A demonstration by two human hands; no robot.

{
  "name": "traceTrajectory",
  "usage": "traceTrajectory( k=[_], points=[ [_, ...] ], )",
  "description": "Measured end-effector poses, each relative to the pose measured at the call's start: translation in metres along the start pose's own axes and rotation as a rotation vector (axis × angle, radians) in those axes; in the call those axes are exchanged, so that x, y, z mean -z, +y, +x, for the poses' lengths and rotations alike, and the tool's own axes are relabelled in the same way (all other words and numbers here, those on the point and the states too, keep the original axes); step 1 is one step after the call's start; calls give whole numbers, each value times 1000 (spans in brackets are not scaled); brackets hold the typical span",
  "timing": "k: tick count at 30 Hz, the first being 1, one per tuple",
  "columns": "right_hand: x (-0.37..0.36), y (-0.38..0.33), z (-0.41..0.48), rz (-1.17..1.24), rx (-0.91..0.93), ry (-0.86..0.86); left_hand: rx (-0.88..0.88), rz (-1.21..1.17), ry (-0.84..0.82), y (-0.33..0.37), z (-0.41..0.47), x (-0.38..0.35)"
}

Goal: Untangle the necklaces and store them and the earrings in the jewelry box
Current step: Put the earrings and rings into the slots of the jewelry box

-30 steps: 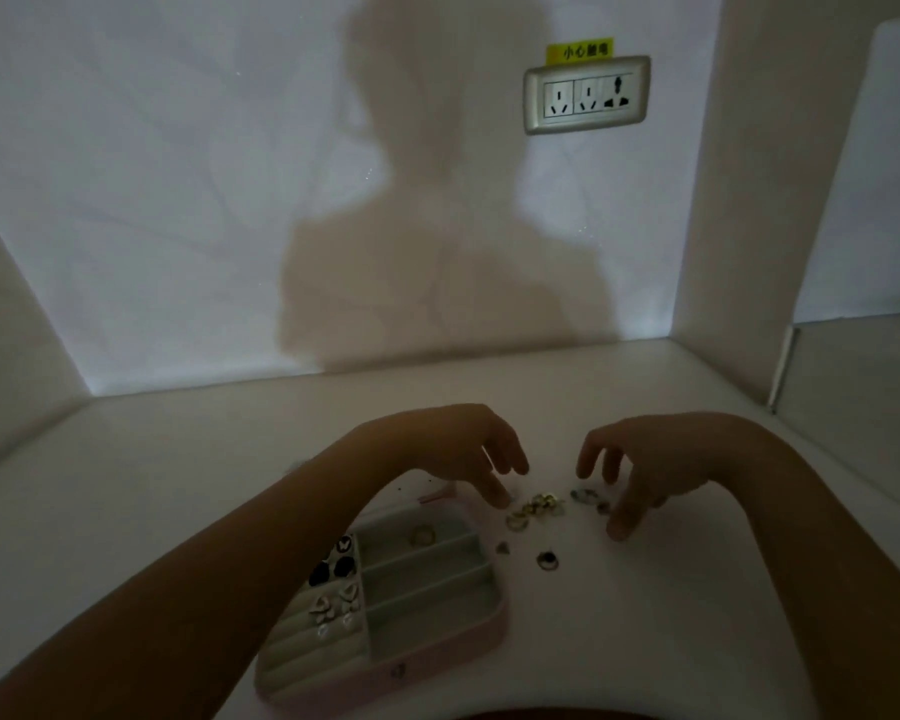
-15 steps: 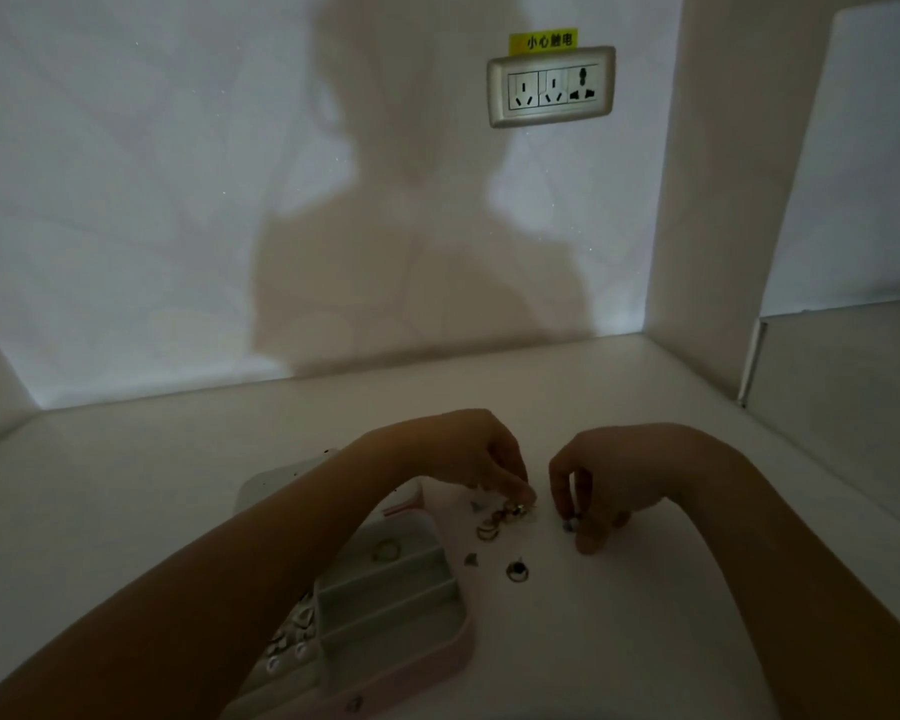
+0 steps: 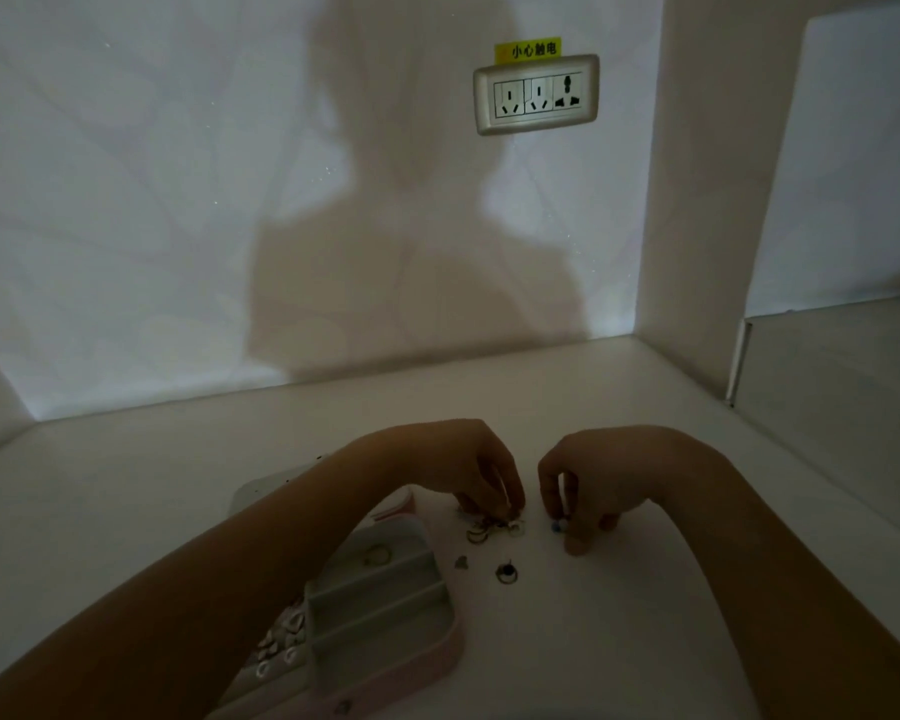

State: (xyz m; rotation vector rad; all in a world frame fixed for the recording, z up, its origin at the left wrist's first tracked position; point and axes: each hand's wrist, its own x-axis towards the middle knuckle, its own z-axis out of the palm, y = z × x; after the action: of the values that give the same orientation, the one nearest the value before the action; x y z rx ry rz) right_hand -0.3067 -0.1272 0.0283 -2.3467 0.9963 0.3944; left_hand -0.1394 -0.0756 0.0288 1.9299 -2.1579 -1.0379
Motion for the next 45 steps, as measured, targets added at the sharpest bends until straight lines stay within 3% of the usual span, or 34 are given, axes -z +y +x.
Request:
traceTrajectory(
  k=[12, 20, 24, 27, 31, 35, 38, 45],
  points=[
    [0, -1, -2, -3, -1, -1, 12, 243, 116, 11, -3, -11],
    [1, -1, -3, -4, 3, 14, 42, 245, 224, 3, -10, -12],
    [1, -3, -6, -10, -2, 51, 45, -25, 253, -6, -15, -12],
    [4, -6, -10, -61, 57, 256, 1, -307, 378, -8, -26, -7],
    [9, -12, -12, 297, 261, 569, -85, -542, 472, -5, -49, -3],
    [6, -23, -18, 609, 465, 485, -102, -672, 541, -1, -70, -5],
    [0, -35, -19, 637, 580, 438, -126, -729, 588, -2, -83, -6],
    [-14, -51, -15, 688, 660, 495, -127, -659, 643, -1, -109, -15]
  ],
)
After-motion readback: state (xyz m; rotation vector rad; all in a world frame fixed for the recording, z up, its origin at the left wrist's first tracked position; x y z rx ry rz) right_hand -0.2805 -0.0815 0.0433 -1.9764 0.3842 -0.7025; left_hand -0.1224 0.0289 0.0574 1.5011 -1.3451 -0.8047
